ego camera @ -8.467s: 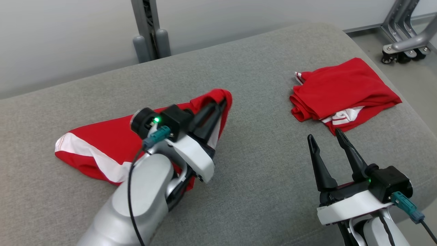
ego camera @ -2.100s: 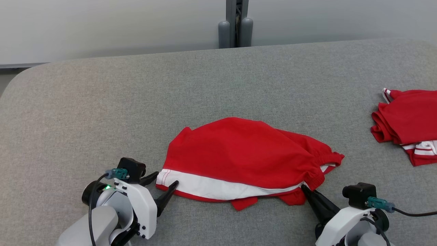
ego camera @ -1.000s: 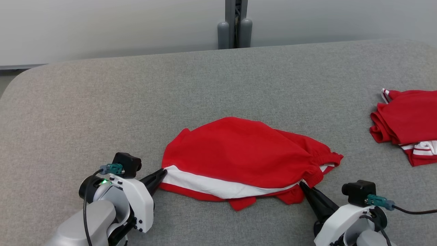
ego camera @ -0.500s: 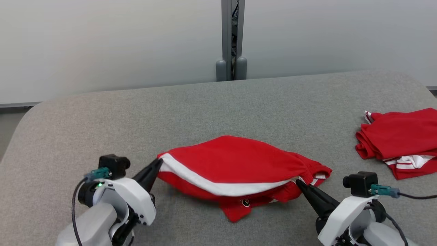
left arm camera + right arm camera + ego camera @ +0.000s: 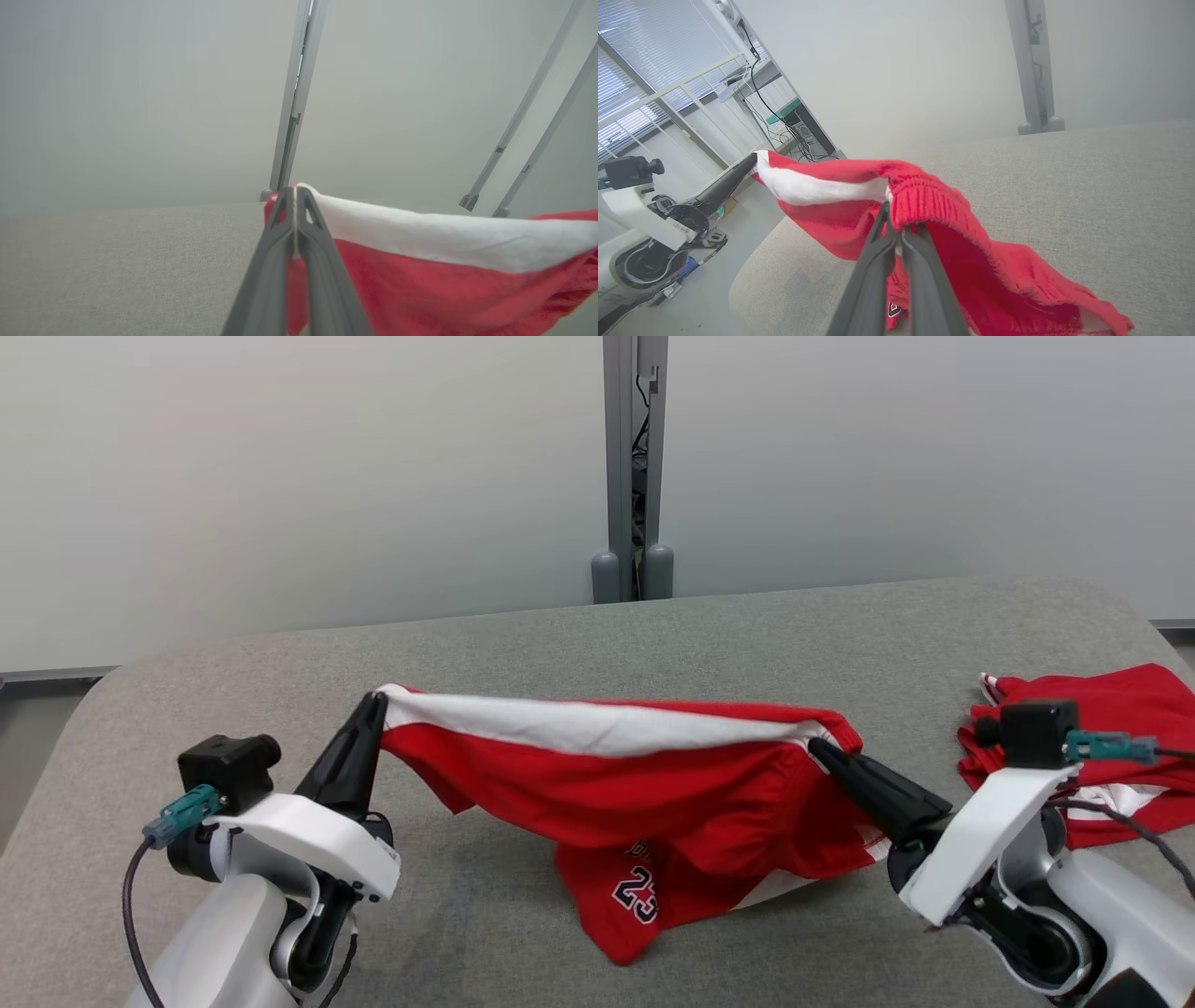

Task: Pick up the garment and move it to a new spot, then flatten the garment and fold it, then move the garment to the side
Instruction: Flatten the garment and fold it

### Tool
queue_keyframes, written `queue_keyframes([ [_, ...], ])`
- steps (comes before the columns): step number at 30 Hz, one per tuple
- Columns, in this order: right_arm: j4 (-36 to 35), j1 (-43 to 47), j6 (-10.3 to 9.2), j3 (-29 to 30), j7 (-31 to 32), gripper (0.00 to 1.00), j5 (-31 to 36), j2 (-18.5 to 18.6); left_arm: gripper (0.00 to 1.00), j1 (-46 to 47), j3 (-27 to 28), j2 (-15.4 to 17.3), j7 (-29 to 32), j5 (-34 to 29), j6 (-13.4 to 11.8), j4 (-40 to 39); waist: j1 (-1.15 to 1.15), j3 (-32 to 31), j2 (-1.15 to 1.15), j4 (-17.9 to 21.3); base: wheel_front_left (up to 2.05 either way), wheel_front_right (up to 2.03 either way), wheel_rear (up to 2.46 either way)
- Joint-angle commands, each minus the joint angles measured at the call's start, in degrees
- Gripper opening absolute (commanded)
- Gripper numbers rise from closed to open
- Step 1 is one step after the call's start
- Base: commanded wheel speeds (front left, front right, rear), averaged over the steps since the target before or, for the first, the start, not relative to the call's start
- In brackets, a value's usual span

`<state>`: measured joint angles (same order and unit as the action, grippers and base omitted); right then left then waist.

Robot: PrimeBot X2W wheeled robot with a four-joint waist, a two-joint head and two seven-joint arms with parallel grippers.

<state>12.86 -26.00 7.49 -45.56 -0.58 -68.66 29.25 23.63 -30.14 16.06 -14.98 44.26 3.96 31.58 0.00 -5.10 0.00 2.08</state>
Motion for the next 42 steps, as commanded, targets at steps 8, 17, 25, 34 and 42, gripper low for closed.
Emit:
queue_keyframes([
  [8,-2.40,-4.37,0.01,2.76,2.58,0.00,-8.85,1.01,0.00,-1.07,12.46,-3.85,-0.19,-5.46,0.42,-2.36,0.00,-0.47,0.00,0.38,0.00,0.00,0.00],
  [17,-1.91,-9.22,0.01,5.12,3.39,0.00,-15.97,-1.46,0.00,3.55,17.39,-6.67,-0.19,-11.52,0.98,0.39,0.00,-0.37,0.00,0.14,0.00,0.00,0.00],
  [25,1.23,-15.61,0.01,10.19,2.98,0.00,-22.44,-5.95,0.00,9.63,18.91,-7.91,-0.20,-14.81,0.39,5.03,0.00,-0.60,0.00,-0.16,0.00,0.00,0.00],
  [34,11.72,-23.95,0.02,17.39,8.97,0.00,-36.40,-14.58,0.00,16.91,20.89,-9.50,-0.20,-13.94,1.05,11.05,0.00,-0.85,0.00,-0.43,0.00,0.00,0.00],
  [42,24.79,-32.99,0.07,19.87,16.63,0.00,-42.65,-19.41,0.00,20.41,23.18,-10.45,-0.20,-14.20,1.56,14.19,0.00,-0.89,0.00,-0.75,0.00,0.00,0.00],
])
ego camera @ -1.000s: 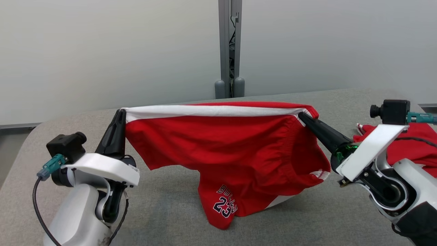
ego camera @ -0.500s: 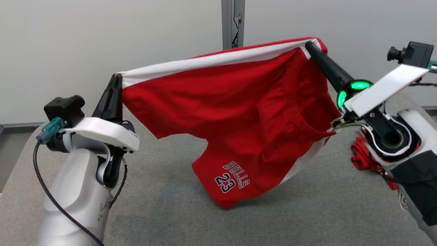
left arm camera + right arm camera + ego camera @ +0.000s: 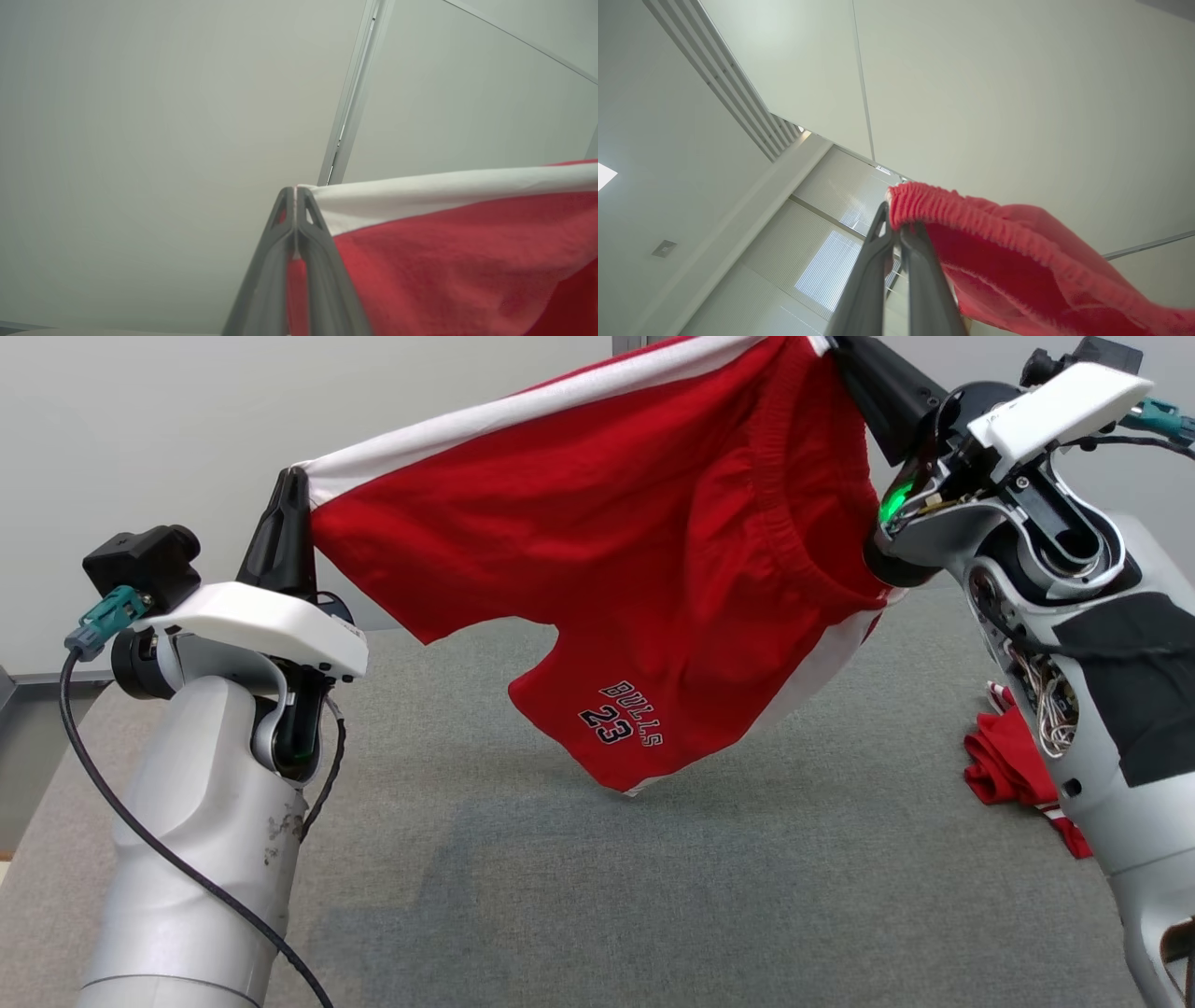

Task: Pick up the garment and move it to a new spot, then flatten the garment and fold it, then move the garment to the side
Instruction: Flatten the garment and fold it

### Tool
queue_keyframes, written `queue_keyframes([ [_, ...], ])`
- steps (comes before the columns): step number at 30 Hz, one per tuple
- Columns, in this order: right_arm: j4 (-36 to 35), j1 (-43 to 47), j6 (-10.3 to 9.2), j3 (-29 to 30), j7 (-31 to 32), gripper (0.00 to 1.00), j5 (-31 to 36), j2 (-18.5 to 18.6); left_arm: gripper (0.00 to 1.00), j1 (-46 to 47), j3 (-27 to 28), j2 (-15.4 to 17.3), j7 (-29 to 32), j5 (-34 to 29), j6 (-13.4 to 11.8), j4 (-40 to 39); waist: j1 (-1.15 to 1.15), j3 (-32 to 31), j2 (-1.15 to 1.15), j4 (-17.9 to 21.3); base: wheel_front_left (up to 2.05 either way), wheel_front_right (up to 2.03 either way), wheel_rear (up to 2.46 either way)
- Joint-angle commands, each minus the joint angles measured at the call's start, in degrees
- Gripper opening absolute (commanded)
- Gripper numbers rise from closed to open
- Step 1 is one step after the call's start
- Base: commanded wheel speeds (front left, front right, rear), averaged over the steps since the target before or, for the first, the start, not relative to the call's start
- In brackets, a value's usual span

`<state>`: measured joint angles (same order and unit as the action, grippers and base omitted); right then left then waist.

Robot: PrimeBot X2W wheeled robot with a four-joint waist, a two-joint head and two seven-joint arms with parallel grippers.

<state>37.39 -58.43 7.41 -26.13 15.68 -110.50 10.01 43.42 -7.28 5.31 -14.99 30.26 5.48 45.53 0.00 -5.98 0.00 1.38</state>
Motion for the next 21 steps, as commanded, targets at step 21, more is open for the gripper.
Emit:
queue_keyframes([
  [21,13.69,-6.64,0.15,7.13,4.61,0.00,-4.90,-3.35,0.00,2.75,4.31,-0.24,-0.19,-4.84,1.13,2.76,0.00,1.72,0.00,-0.54,0.00,0.00,0.00],
])
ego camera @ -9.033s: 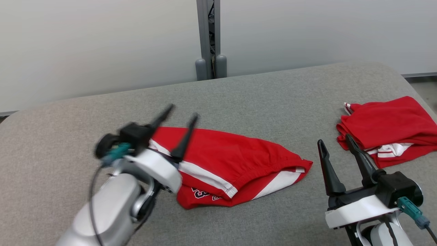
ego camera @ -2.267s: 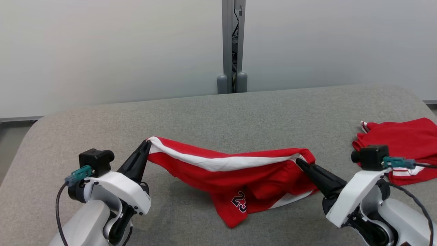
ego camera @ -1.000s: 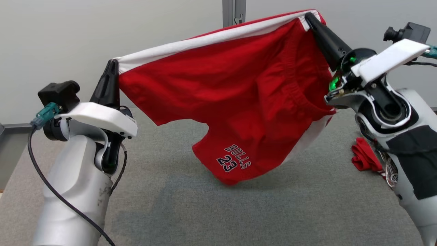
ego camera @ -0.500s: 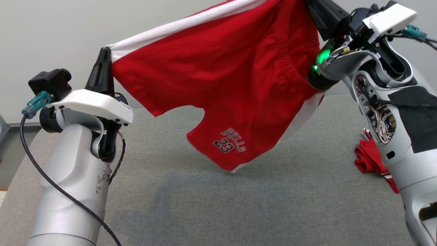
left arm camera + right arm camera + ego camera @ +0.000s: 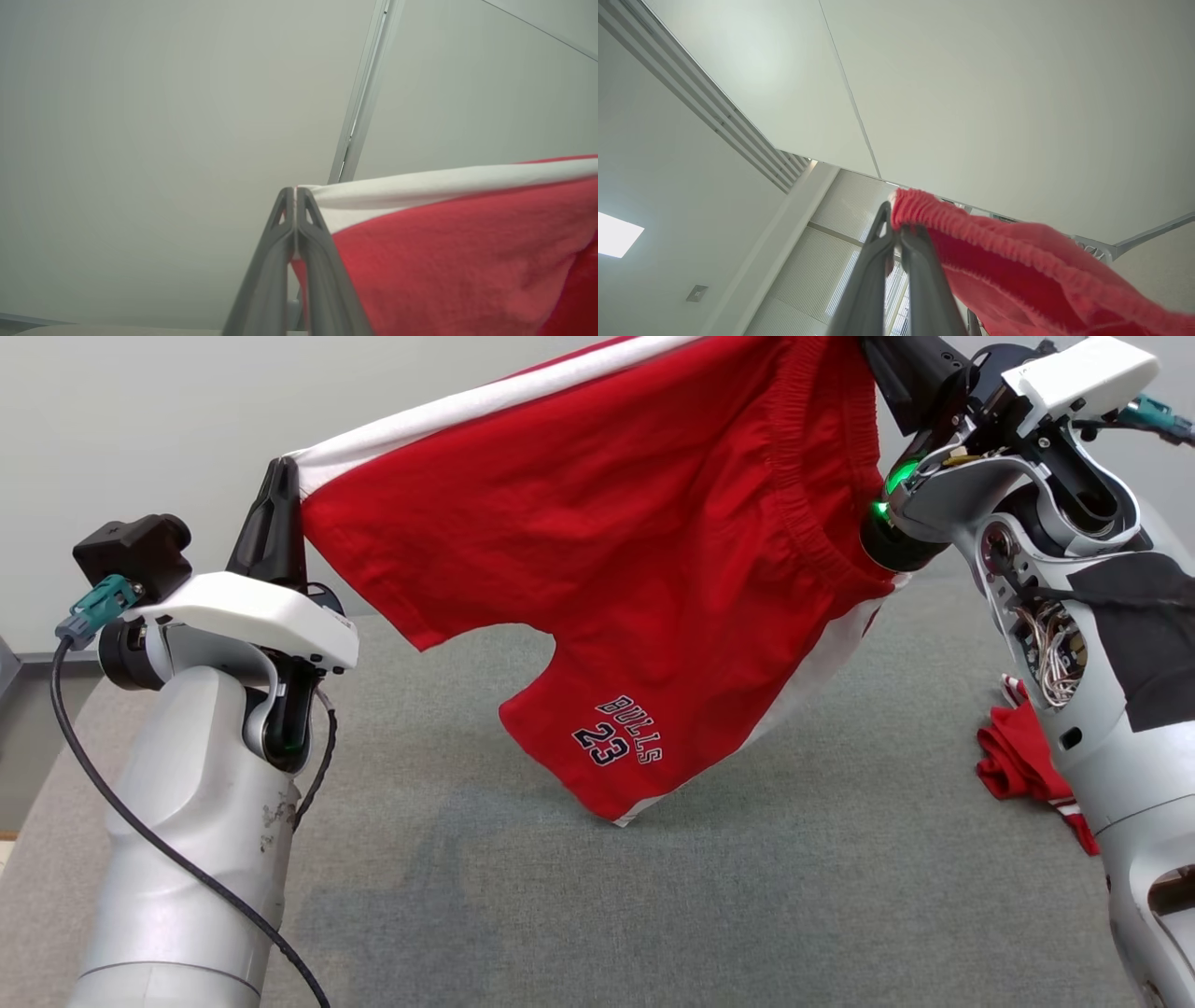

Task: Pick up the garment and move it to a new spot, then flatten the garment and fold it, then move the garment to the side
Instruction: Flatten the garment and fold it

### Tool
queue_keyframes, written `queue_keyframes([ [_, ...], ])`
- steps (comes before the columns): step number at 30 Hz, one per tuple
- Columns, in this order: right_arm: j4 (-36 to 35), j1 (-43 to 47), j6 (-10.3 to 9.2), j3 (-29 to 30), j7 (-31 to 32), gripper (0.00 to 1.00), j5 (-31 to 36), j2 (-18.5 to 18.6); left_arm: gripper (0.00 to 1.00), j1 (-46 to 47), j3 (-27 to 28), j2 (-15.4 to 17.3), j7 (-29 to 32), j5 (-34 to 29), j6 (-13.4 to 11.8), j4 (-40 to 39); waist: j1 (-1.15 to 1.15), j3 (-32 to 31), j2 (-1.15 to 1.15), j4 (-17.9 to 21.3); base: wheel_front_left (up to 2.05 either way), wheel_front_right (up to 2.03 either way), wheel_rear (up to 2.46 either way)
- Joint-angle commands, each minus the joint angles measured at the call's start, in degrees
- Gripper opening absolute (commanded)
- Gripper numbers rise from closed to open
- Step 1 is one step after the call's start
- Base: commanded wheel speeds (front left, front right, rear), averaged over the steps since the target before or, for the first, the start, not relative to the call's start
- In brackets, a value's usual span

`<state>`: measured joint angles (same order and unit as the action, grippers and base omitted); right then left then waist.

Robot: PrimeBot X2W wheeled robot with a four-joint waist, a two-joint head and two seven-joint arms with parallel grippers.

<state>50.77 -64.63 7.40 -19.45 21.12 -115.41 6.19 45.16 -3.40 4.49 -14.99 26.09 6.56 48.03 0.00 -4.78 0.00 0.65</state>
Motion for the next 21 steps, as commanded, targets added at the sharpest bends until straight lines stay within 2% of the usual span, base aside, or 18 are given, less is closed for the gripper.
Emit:
queue_keyframes([
  [1,0.78,-1.00,0.17,0.66,-1.19,0.00,0.39,0.36,0.00,1.36,0.43,0.66,-0.19,-0.74,0.11,0.52,0.00,1.03,0.00,0.29,0.00,0.00,0.00],
  [7,3.55,-4.55,0.17,-1.54,-3.54,0.00,4.61,-1.05,0.00,5.99,-0.54,0.77,0.13,-1.12,0.36,4.23,0.00,6.48,0.00,0.95,0.00,0.00,0.00],
  [13,4.26,-15.21,0.16,-1.73,-7.29,0.00,8.99,-0.36,0.00,20.69,-2.22,0.49,2.02,-0.95,0.70,8.14,0.00,18.82,0.00,0.22,0.00,0.00,0.00],
  [15,2.33,-19.18,0.16,-1.25,-10.26,0.00,11.24,-0.03,0.00,26.47,-2.41,0.17,1.85,-0.91,0.64,9.35,0.00,22.26,0.00,-0.12,0.00,0.00,0.00],
  [16,2.33,-19.18,0.16,-1.25,-10.26,0.00,11.24,-0.03,0.00,26.47,-2.41,0.17,1.85,-0.91,0.64,9.35,0.00,22.26,0.00,-0.12,0.00,0.00,0.00],
  [21,-8.55,-24.56,0.13,1.15,-17.53,0.00,17.69,0.06,0.00,39.06,-1.33,-0.76,0.39,0.66,-0.67,10.25,0.00,30.28,0.00,-0.99,0.00,0.00,0.00],
])
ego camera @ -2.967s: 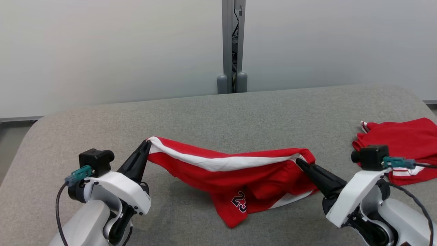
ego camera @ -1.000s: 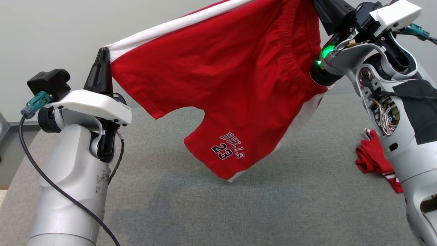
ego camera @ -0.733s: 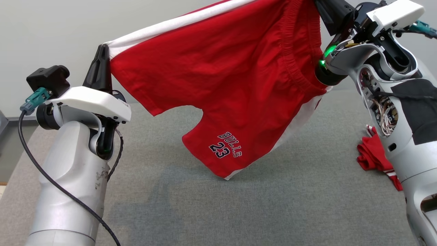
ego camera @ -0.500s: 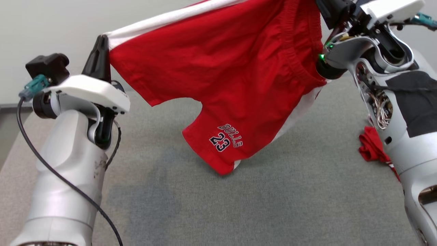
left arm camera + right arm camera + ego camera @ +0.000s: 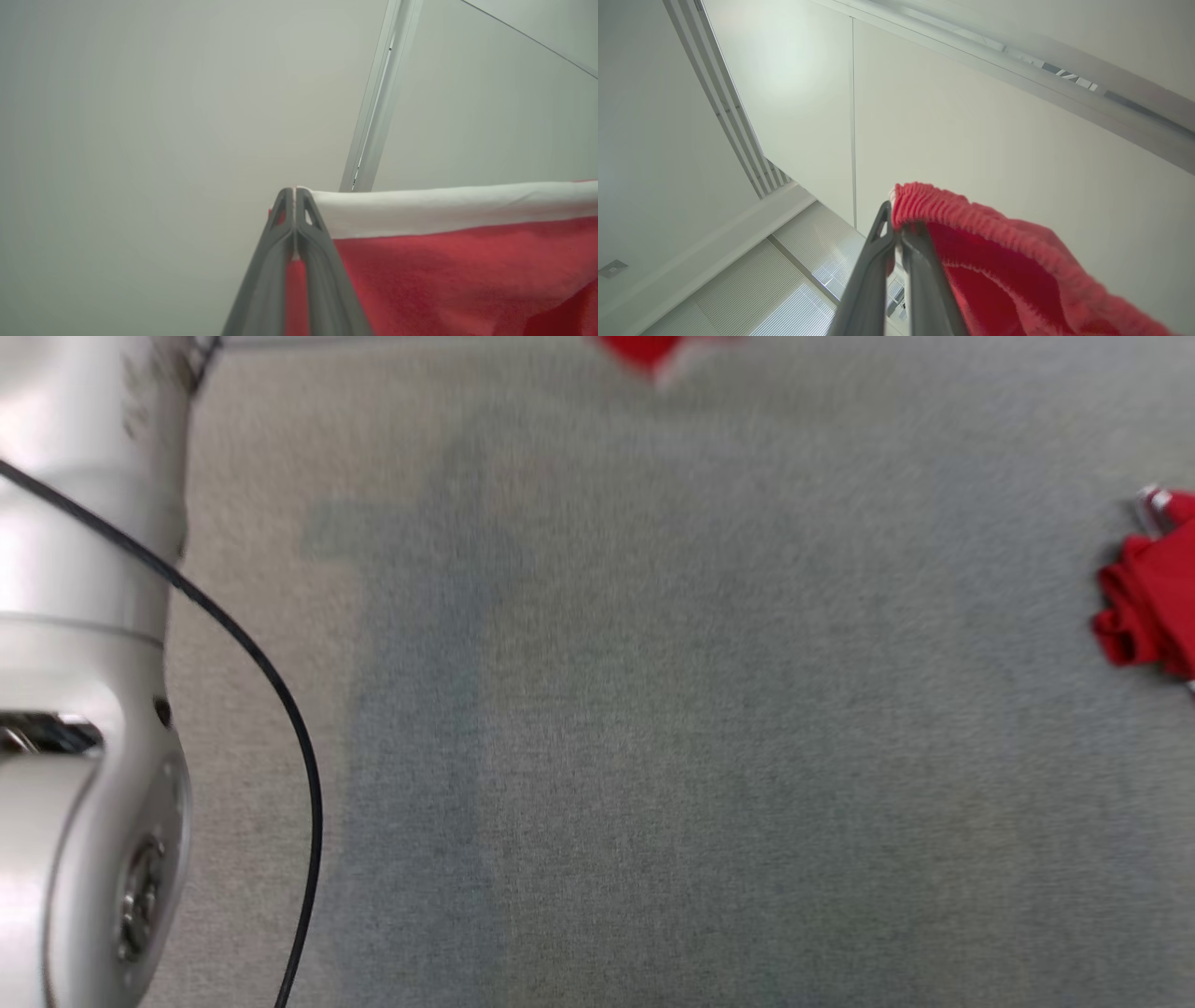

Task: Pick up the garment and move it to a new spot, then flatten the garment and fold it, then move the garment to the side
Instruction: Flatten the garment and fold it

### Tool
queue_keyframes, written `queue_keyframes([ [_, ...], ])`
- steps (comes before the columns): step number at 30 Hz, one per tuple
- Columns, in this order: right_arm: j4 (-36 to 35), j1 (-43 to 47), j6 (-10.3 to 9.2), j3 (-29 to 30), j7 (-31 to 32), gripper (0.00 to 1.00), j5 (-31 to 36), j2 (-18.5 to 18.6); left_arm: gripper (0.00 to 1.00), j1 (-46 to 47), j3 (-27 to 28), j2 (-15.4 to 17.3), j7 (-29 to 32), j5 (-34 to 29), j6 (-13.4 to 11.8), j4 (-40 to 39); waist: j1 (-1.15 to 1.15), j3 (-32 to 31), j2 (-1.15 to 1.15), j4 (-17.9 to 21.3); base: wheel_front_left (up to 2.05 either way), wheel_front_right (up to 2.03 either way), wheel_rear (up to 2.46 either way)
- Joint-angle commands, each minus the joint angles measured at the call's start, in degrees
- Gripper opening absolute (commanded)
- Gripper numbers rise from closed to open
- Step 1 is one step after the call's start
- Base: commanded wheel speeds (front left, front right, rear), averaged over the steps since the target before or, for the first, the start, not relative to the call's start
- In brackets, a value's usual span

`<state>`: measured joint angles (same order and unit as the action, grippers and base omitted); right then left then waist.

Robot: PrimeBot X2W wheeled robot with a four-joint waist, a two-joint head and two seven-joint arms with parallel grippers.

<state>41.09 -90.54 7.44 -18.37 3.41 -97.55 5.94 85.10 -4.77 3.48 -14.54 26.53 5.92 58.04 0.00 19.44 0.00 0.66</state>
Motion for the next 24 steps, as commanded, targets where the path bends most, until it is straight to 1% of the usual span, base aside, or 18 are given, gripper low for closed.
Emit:
queue_keyframes([
  [1,-0.65,0.92,0.09,0.07,-0.99,0.00,1.47,0.54,0.00,0.86,0.53,0.10,-0.28,0.54,-0.67,0.10,0.00,7.37,0.00,-1.28,0.00,0.00,0.00],
  [3,-4.12,0.58,0.10,0.08,-3.12,0.00,4.25,1.02,0.00,3.61,2.29,-0.06,-0.56,1.49,-1.74,-1.15,0.00,9.46,0.00,-1.95,0.00,0.00,0.00],
  [4,-6.06,0.45,0.12,1.04,-4.48,0.00,4.51,1.06,0.00,4.93,3.89,-0.11,-0.60,2.41,-2.13,-2.85,0.00,10.58,0.00,-2.39,0.00,0.00,0.00],
  [6,-8.80,1.96,0.11,3.00,-6.40,0.00,4.60,1.34,0.00,4.63,6.57,-0.25,-0.62,3.60,-2.28,-5.84,0.00,12.33,0.00,-3.33,0.00,0.00,0.00],
  [7,-9.51,3.07,0.10,3.73,-6.96,0.00,4.64,1.26,0.00,3.81,6.79,-0.32,-0.59,4.19,-1.95,-6.99,0.00,13.16,0.00,-3.57,0.00,0.00,0.00],
  [9,-10.08,4.44,0.10,4.84,-7.15,0.00,4.39,1.05,0.00,2.27,6.09,-0.37,-0.60,5.84,-1.70,-8.09,0.00,14.92,0.00,-4.00,0.00,0.00,0.00],
  [11,-9.98,5.58,0.11,4.88,-6.20,0.00,4.63,0.66,0.00,1.73,5.12,-0.34,-0.62,7.34,-2.09,-8.96,0.00,16.59,0.00,-4.32,0.00,0.00,0.00],
  [14,-9.12,7.99,0.11,4.16,-3.57,0.00,4.70,0.05,0.00,-0.20,2.88,-0.39,-0.63,8.43,-2.55,-9.37,0.00,18.90,0.00,-4.85,0.00,0.00,0.00],
  [15,-8.80,8.66,0.11,4.27,-2.91,0.00,4.72,0.10,0.00,-1.17,1.69,-0.46,-0.62,9.04,-2.14,-9.06,0.00,19.43,0.00,-5.11,0.00,0.00,0.00],
  [18,-8.55,11.02,0.11,4.93,-0.99,0.00,4.22,-0.02,0.00,-3.22,-1.73,-0.42,-0.62,10.62,-1.11,-8.70,0.00,20.15,0.00,-5.90,0.00,0.00,0.00],
  [20,-8.69,12.73,0.11,5.69,0.13,0.00,3.97,0.08,0.00,-4.86,-3.34,-0.34,-0.63,11.02,-0.91,-8.24,0.00,20.22,0.00,-6.21,0.00,0.00,0.00],
  [24,-8.78,15.83,0.11,7.15,2.00,0.00,3.81,0.32,0.00,-7.25,-3.80,-0.52,-0.63,10.52,-1.32,-7.44,0.00,19.80,0.00,-6.44,0.00,0.00,0.00],
])
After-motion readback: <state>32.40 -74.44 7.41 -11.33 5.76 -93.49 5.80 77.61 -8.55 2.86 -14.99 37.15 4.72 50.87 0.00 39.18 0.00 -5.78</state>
